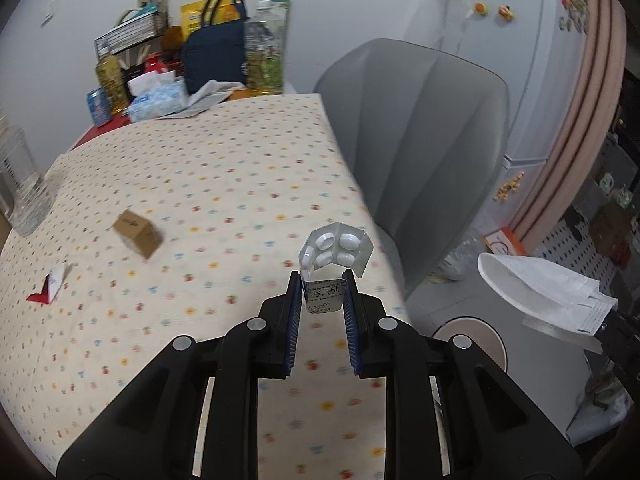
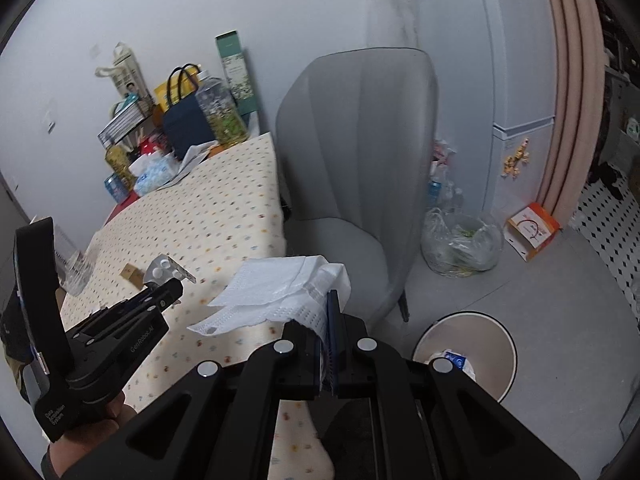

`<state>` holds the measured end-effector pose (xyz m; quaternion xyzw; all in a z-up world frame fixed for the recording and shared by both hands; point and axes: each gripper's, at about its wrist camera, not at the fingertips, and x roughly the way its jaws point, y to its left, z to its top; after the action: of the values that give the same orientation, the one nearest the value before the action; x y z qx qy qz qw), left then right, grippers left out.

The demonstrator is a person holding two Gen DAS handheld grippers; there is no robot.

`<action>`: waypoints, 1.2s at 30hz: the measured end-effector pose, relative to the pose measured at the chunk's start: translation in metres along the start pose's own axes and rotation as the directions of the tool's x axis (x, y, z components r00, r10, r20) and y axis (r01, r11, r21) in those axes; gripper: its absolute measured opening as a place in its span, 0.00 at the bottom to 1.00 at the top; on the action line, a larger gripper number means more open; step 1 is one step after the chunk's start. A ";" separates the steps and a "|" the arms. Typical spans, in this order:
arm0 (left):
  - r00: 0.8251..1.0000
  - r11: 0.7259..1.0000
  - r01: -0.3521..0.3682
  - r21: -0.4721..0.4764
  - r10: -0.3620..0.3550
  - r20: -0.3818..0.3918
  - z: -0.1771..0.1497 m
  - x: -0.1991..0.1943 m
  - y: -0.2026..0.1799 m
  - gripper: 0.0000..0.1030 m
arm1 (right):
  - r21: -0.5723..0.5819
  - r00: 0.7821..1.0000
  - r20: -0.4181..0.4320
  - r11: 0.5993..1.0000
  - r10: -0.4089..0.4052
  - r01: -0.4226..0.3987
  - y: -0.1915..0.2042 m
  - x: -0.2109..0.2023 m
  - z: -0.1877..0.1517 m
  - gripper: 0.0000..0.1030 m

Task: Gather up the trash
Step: 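Carry the blister pack and white paper toward the bin with both tools, then open both grippers over the bin to drop the paper and blister pack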

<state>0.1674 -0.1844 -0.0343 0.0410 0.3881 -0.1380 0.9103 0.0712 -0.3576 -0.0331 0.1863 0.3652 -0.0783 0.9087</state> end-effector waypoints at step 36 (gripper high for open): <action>0.981 0.946 0.137 0.293 -0.088 -0.175 -0.021 0.092 -0.209 0.20 | 0.321 0.976 -0.148 0.925 -0.162 0.203 -0.218 0.060 -0.036 0.14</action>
<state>0.1542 -0.4011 -0.1079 0.1689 0.4356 -0.2440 0.8498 0.0313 -0.5441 -0.1596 0.3070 0.4160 -0.2120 0.8293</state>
